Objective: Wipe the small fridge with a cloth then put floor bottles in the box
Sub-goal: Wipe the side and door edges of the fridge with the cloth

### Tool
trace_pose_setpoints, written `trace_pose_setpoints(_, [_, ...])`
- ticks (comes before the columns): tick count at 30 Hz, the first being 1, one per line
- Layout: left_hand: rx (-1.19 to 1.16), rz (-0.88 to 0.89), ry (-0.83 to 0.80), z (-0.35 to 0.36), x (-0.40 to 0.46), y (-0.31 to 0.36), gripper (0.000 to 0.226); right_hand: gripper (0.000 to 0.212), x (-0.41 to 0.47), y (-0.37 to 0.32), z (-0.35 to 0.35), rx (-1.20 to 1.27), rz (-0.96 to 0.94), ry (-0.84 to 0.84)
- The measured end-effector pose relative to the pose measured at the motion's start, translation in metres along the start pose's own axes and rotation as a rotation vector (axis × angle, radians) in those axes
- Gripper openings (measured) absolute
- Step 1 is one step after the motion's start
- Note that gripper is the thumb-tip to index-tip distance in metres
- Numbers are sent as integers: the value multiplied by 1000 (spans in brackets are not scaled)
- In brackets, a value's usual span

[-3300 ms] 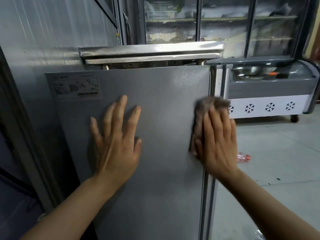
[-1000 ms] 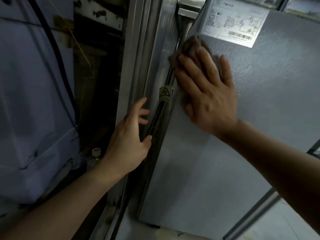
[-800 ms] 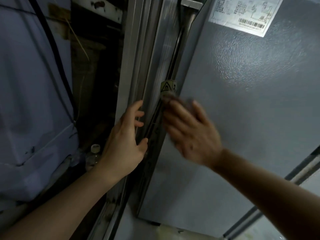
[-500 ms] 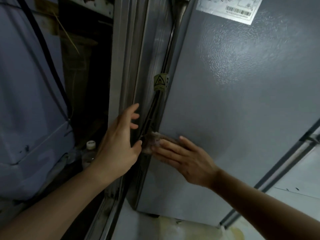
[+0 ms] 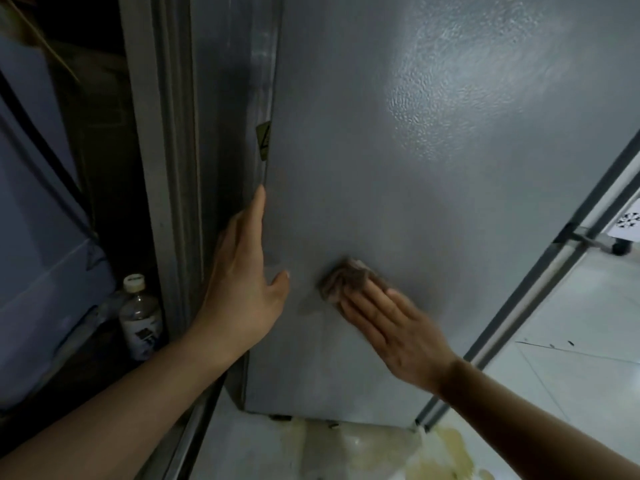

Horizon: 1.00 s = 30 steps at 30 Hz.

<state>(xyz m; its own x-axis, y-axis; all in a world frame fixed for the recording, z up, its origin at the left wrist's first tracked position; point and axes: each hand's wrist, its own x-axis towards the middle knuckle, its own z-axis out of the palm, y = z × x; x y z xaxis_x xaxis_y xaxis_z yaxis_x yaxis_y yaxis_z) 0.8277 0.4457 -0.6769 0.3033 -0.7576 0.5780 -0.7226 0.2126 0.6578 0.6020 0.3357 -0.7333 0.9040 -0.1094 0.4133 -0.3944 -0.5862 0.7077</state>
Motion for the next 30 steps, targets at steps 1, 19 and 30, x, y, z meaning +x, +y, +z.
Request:
trace_pose_setpoints(1, [9,-12,8,2,-1,2,102,47,-6,3,-1,12,-28,-19])
trace_pose_setpoints(19, [209,-137,284,37,11,18,95,40,-34,47,-12,50,85,228])
trace_pose_setpoints(30, [220,-116,344,47,12,12,98,14,-7,106,-52,161,624,543])
